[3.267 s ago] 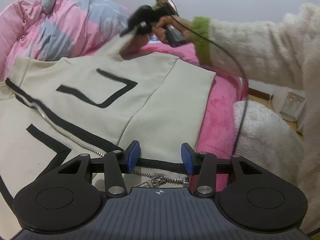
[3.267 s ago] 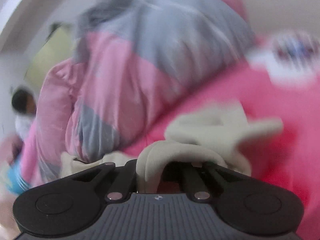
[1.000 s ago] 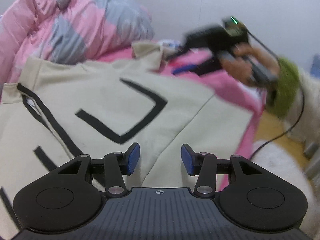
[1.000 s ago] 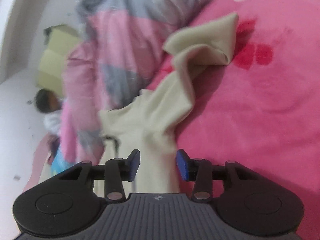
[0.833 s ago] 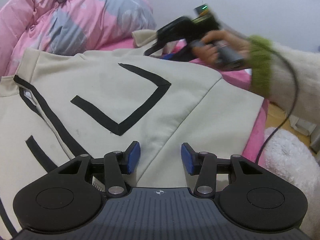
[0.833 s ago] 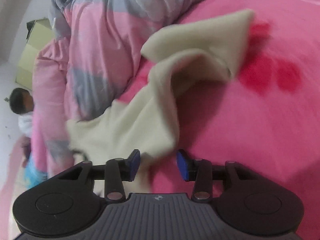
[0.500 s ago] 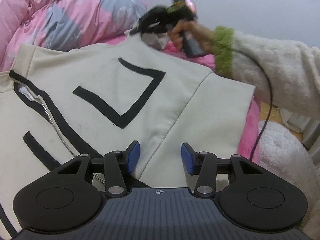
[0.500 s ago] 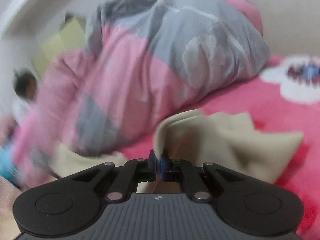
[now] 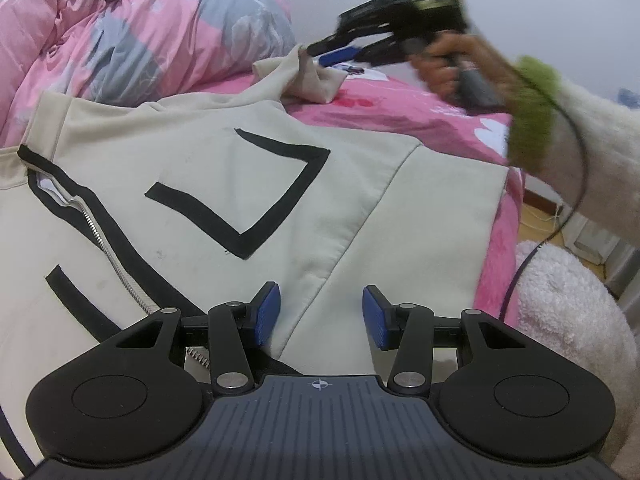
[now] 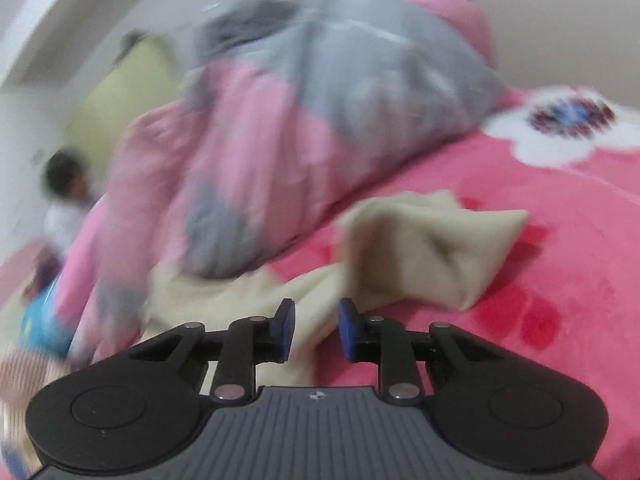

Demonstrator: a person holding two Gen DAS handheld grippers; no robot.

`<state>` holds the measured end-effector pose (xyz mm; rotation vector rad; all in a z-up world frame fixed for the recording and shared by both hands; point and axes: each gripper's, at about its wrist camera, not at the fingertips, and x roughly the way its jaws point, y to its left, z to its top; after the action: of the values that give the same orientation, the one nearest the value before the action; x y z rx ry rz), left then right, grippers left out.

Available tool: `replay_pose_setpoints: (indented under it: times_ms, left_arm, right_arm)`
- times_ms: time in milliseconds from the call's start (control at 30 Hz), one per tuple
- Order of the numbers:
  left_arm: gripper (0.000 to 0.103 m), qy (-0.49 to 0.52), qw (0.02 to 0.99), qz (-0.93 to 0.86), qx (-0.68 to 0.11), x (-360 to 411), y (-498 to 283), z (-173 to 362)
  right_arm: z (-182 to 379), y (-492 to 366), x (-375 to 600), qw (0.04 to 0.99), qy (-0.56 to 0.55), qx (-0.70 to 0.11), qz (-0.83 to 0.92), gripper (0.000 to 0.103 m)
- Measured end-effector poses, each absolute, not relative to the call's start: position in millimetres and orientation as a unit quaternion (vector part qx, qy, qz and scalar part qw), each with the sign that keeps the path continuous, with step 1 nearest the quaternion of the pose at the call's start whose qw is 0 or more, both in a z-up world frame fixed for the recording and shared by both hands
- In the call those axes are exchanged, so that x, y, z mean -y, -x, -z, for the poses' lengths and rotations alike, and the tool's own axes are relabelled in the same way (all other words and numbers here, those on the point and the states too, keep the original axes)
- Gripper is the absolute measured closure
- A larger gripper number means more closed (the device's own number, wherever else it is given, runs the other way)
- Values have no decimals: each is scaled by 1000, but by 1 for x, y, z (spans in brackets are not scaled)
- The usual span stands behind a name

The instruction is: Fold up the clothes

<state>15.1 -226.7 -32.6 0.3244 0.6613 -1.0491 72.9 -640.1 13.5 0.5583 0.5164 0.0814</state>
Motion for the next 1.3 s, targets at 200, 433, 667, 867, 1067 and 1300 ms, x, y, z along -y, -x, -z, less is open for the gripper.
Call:
replay_pose_setpoints:
  times_ms: [200,433,667,867,1067,1300]
  left_arm:
    - [57,-149,800,488,-315,228,-17,31]
    - [57,-132,797,486,-333,227,-22,31]
    - [57,-140,801,478,-333,229,-19,31]
    - [57,-137,800,476,-340,229,-21,30]
    - [57,-138,815,453,-334,225,-11,15]
    - [47,-247,789,507,-244,244,69,14]
  right_arm:
    - [-9,-35,566,926,-87,-322,-179,78]
    - [-13,-5,551,930,-25,-349,-108,79]
    - [11,45,545,910,32,-380,-163,81]
    - [-13,78,575,934,-41,-341,-98,78]
    - [12,90,628,851,-339,-384,-115,65]
    - [57,97,625,784,-462,-387,-146,64]
